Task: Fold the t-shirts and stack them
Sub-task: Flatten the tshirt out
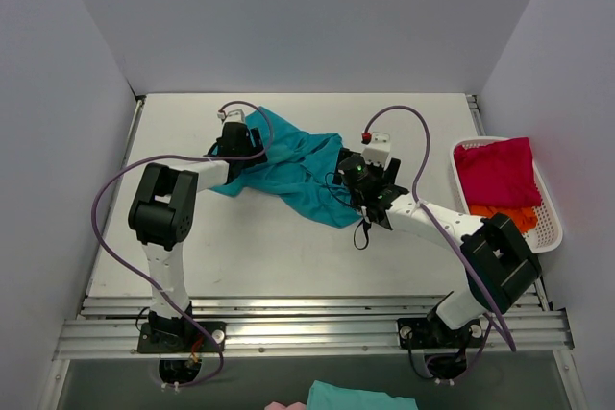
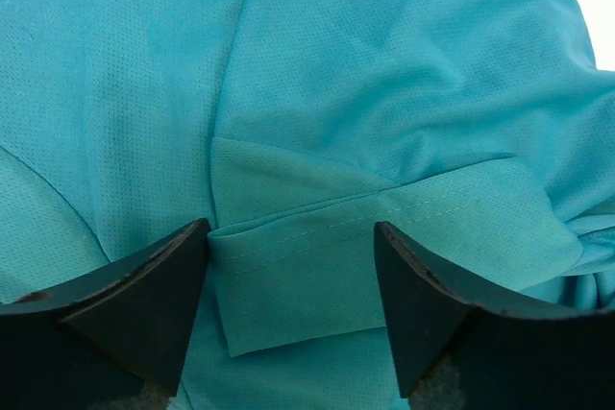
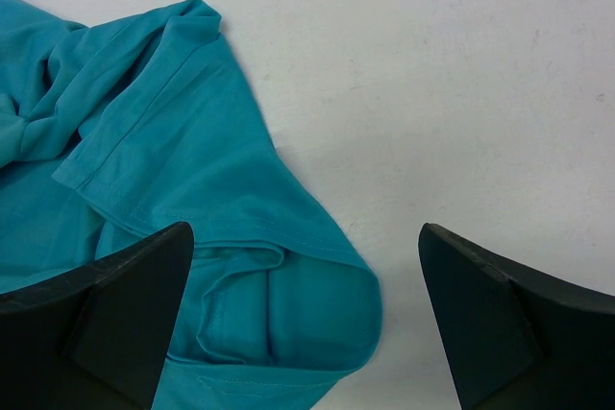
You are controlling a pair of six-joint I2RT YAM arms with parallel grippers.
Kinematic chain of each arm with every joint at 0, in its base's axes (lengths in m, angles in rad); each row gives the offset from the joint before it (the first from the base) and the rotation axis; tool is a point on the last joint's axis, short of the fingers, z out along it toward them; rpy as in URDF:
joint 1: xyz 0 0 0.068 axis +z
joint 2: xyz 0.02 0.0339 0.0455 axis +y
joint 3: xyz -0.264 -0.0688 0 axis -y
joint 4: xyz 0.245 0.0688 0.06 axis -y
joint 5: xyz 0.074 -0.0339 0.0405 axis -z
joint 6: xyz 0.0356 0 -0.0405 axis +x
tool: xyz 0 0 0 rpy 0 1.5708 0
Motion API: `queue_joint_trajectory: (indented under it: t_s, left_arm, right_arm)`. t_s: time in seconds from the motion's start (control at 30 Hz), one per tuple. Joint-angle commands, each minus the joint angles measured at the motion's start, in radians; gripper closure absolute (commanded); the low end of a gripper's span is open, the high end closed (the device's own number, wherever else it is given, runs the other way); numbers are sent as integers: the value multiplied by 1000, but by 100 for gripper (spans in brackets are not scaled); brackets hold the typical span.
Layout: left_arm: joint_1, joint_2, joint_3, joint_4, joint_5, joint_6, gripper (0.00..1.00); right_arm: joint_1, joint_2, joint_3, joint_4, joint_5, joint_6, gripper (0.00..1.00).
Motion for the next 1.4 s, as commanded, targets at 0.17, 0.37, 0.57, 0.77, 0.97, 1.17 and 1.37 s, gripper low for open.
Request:
queue_joint_trajectory:
  t_s: [0.17, 0.37, 0.57, 0.77, 0.97, 1.17, 1.37]
  left_arm:
    - [4, -25, 17, 5, -26, 5, 47]
    - [4, -23, 54, -19, -29, 10, 98]
    - [5, -19, 38, 17, -19, 16, 98]
    - [13, -13, 21, 56, 35, 7, 98]
    - [30, -16, 0, 94, 64, -1, 98]
    - [60, -23, -38, 143, 115, -29, 98]
    - [71, -27, -63, 169, 141, -41, 98]
  right_arm:
    - [-6, 9, 40, -20, 35, 14, 0]
    - [-4, 23, 37, -7, 15, 6, 0]
    - [22, 112, 97, 52, -165, -23, 0]
    - [96, 342, 342, -65, -172, 9, 1]
    - [108, 506, 497, -122, -146, 8, 2]
    - [103, 600, 583, -129, -94, -29, 3]
    - [100, 674, 685, -145, -45, -66, 3]
